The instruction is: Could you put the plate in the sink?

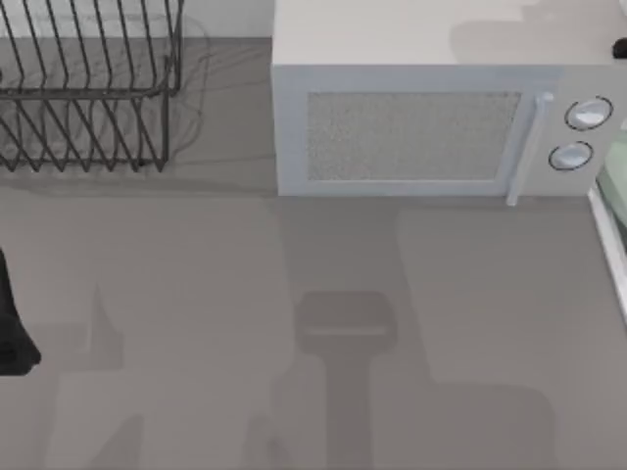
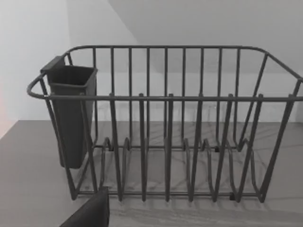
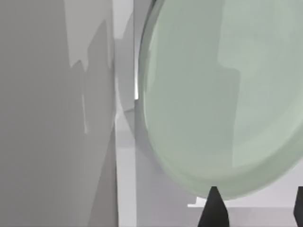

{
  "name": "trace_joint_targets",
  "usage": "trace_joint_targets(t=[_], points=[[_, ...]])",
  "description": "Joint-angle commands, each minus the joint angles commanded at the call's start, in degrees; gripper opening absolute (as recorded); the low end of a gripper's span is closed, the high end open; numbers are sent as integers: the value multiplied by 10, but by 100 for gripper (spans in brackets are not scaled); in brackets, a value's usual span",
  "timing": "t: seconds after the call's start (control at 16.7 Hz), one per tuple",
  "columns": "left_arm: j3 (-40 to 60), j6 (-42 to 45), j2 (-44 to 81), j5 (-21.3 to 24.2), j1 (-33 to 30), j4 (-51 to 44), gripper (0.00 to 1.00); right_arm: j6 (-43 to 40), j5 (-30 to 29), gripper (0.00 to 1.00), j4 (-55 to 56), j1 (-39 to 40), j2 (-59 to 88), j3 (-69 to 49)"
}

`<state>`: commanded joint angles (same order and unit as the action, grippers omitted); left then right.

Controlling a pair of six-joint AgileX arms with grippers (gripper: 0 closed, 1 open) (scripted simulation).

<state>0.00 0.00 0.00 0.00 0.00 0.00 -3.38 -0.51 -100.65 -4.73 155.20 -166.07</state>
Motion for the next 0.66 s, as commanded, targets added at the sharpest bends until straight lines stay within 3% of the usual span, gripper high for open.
trace_joint_targets(t=[0.3, 0.66], points=[[0, 0, 0, 0, 0, 0, 100, 0, 0, 98, 0, 0, 0, 0], [0, 0, 0, 0, 0, 0, 100, 0, 0, 100, 0, 0, 0, 0]])
